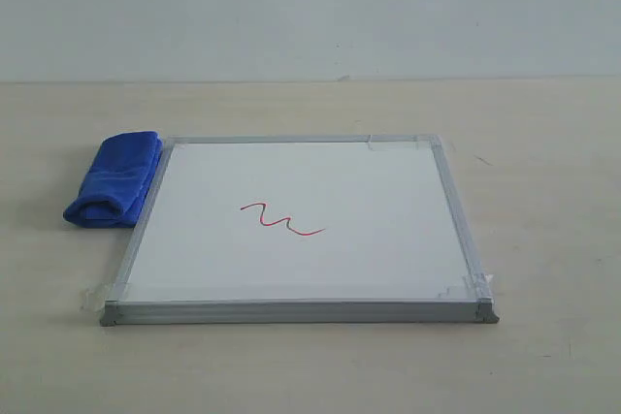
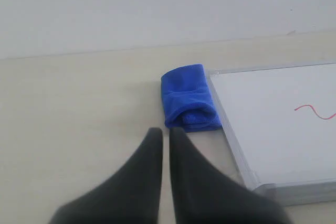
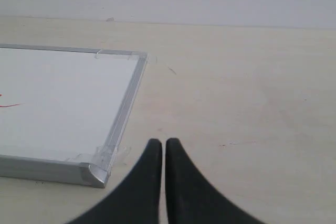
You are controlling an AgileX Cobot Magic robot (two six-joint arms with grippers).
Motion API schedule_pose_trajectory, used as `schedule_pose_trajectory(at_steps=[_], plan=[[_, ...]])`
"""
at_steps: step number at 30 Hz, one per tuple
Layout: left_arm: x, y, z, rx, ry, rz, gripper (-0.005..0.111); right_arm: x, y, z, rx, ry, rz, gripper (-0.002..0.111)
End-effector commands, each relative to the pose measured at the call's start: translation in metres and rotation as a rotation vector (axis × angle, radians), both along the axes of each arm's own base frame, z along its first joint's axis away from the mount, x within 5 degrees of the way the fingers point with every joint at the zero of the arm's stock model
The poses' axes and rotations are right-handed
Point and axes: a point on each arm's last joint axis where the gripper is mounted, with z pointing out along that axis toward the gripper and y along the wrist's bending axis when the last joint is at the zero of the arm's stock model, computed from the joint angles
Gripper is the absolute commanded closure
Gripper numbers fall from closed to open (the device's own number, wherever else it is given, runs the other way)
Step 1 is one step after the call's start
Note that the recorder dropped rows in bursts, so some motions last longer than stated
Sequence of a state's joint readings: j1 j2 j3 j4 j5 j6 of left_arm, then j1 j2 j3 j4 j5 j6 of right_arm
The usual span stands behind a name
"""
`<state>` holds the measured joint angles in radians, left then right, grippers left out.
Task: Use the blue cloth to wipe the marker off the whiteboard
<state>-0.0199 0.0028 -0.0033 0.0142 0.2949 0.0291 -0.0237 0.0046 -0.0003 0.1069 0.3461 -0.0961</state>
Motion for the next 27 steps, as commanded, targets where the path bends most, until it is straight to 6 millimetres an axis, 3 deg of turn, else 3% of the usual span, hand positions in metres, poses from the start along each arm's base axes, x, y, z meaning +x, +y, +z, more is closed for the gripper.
schedule_pose_trajectory(at_steps=[1, 15, 20, 27], plan=[[-0.0001, -0.0003, -0.0011, -0.004, 0.002, -0.003, 0.102, -0.0002, -0.0006, 0.0005, -0.015, -0.008, -0.006, 0.108], [-0.0001, -0.0003, -0.0011, -0.004, 0.002, -0.003, 0.102, -0.0002, -0.0006, 0.0005, -0.015, -0.008, -0.006, 0.108], [0.0008, 0.0006, 0.0037, 0.115, -0.053, -0.015, 0.102, -0.0002, -0.0006, 0.0005, -0.015, -0.008, -0.006, 0.108], [0.0013, 0.0004, 0.0081, 0.118, -0.102, -0.015, 0.102, -0.0002, -0.0004, 0.0005, -0.015, -0.009, -0.001, 0.108]])
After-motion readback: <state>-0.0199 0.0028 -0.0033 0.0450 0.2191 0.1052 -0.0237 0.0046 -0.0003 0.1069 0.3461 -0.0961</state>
